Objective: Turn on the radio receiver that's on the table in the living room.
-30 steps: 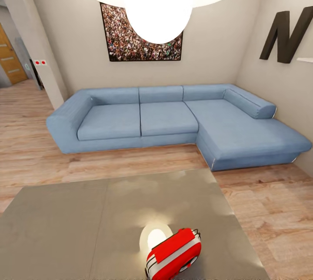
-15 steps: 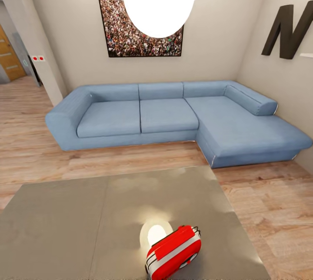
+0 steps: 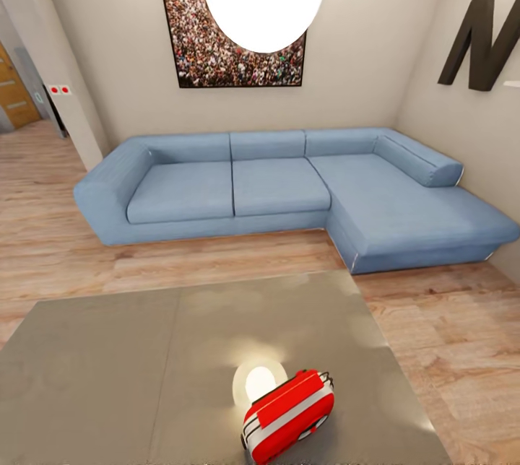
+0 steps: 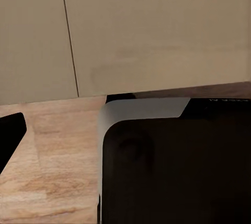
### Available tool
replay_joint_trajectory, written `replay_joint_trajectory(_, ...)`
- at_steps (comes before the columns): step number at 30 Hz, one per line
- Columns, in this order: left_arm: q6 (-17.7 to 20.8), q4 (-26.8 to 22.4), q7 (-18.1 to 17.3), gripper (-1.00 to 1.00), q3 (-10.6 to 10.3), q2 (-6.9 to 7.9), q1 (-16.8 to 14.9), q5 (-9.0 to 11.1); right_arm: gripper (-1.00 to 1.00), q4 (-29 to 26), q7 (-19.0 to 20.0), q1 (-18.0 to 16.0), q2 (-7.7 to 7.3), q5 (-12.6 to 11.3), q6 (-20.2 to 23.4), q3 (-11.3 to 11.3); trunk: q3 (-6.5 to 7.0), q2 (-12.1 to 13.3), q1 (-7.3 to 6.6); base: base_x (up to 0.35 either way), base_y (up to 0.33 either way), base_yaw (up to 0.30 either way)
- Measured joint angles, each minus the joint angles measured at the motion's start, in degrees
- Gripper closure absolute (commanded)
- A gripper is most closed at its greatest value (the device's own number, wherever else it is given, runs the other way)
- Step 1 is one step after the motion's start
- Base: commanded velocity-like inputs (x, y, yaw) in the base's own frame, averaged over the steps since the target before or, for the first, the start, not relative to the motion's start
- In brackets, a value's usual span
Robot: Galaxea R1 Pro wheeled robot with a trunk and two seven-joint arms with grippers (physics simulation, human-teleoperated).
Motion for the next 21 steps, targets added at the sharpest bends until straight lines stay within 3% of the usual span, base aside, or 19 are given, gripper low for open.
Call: replay_joint_trajectory(21, 0.1, -0.2, -0.4, -1.00, 0.0, 0.00, 0.0, 0.0, -1.00, 0.0, 0.5, 0.0, -0.17, 0.2, 0.1, -0.1, -0.59, 0.0, 0.00, 0.000, 0.000, 0.000)
